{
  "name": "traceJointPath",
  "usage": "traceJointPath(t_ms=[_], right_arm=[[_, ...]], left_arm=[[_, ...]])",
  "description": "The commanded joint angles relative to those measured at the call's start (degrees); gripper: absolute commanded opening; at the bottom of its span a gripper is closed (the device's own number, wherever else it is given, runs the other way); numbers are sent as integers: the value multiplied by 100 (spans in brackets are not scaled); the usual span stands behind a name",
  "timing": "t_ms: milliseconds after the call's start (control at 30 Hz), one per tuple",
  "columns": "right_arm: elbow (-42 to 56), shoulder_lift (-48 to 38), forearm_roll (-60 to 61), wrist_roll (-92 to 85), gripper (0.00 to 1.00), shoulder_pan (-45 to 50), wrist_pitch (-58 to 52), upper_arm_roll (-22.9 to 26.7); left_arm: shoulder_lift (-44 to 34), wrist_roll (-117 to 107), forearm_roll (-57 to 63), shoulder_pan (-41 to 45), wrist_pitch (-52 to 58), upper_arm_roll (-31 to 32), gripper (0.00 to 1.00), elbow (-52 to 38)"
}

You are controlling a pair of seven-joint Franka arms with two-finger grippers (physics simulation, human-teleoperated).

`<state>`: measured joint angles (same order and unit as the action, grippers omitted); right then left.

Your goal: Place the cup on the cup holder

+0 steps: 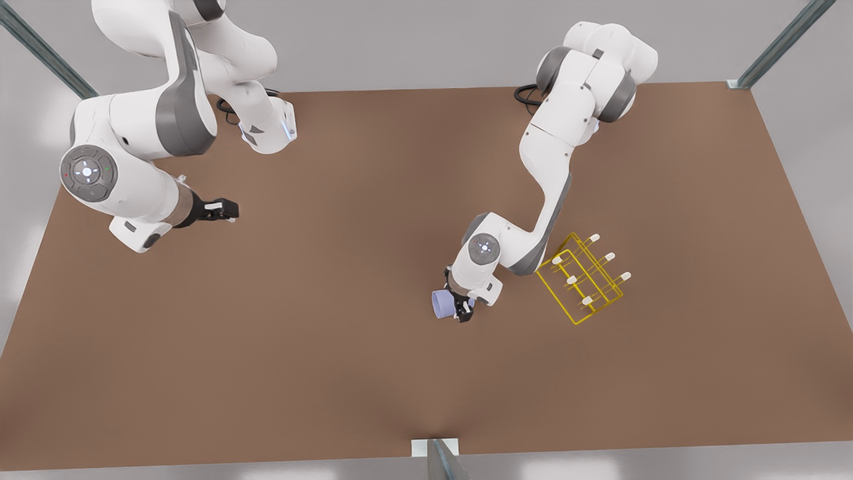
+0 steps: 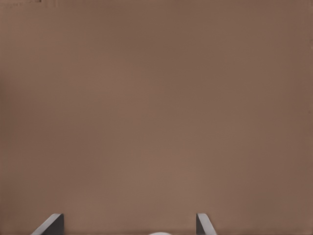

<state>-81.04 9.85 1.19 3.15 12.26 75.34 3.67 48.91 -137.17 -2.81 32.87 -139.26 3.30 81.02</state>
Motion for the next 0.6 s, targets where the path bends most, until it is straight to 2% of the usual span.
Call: traceJointPath(t_ms=[0,333,400,433,500,567], right_arm=[[0,-1,4,247,100,14,-10,2],[0,35,4,247,100,49,-1,2],[0,35,4,247,100,49,-1,2],[0,35,4,221,100,49,-1,2],[0,43,4,221,100,49,-1,20],[0,43,4,212,100,49,-1,20]], left_arm=[[31,-416,8,0,-119,-5,100,-8],[312,-416,17,-9,-356,-5,100,-8],[312,-416,8,-9,-356,-5,65,-8],[312,-416,8,-9,-356,-5,61,-8],[268,-398,0,-18,-347,-5,61,-8],[-206,-381,-1,-79,740,-75,63,1]])
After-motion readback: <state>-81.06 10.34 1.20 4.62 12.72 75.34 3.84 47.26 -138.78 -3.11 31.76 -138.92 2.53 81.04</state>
